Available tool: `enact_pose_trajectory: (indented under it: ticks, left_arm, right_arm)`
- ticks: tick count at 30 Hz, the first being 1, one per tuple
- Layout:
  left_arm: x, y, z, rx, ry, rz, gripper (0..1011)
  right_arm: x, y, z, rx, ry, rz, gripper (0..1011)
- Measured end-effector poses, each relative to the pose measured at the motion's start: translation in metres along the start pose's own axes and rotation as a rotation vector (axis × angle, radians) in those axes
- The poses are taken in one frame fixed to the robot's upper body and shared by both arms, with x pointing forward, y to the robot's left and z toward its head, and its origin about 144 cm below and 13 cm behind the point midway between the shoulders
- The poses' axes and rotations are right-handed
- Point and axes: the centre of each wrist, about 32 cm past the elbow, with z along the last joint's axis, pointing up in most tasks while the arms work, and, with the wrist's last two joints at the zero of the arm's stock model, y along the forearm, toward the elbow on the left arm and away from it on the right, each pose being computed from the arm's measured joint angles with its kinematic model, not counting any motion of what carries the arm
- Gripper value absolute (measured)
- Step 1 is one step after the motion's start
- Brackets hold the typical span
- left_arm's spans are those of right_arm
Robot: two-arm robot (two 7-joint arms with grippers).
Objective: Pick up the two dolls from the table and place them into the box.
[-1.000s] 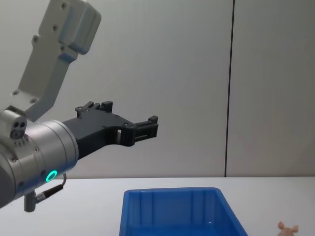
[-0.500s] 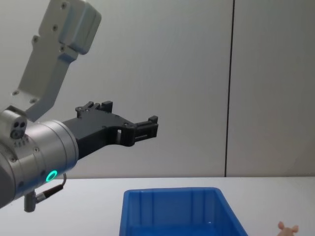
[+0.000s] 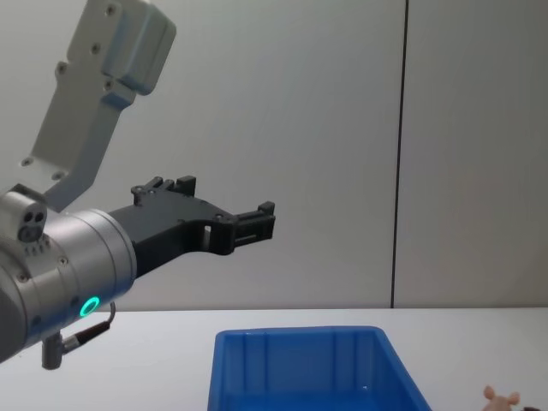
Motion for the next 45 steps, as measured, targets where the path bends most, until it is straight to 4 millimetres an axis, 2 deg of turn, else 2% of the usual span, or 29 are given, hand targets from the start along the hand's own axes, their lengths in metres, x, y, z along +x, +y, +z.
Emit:
enact_pose_trajectory:
  ticks: [21,28,30,32,38,39,40,45]
  left_arm:
    - [0.0000,0.0000,0.0000,0.000,0.000,0.000,1001]
    - [0.0000,0.0000,0.0000,0.000,0.000,0.000,1001]
    - [0.0000,0.0000,0.0000,0.000,0.000,0.000,1001]
    - [0.0000,0.0000,0.0000,0.000,0.000,0.000,1001]
    - [0.0000,0.0000,0.0000,0.000,0.000,0.000,1001]
    - [0.0000,0.0000,0.0000,0.000,0.000,0.000,1001]
    - [0.0000,0.0000,0.0000,0.000,0.000,0.000,1001]
    - [0.0000,0.0000,0.0000,0.000,0.000,0.000,1001]
  right_arm:
    - [-0.0071,0.0051,0.0010,-0.034,0.022,-0.025,994]
    - [-0.0078,0.0053,0.0009,-0.038,0.025,-0.028,856]
    - [-0.0079,0.0053,0.0009,-0.038,0.026,-0.028,763]
    - [-0.0081,0.0054,0.0010,-0.039,0.026,-0.029,731]
    - [-0.0083,0.0055,0.0010,-0.040,0.027,-0.030,511]
    - [-0.0083,0.0056,0.0011,-0.040,0.027,-0.030,511]
    - [-0.0083,0.0056,0.0010,-0.041,0.027,-0.031,448]
    - [-0.0083,0.0056,0.0010,-0.041,0.027,-0.031,394]
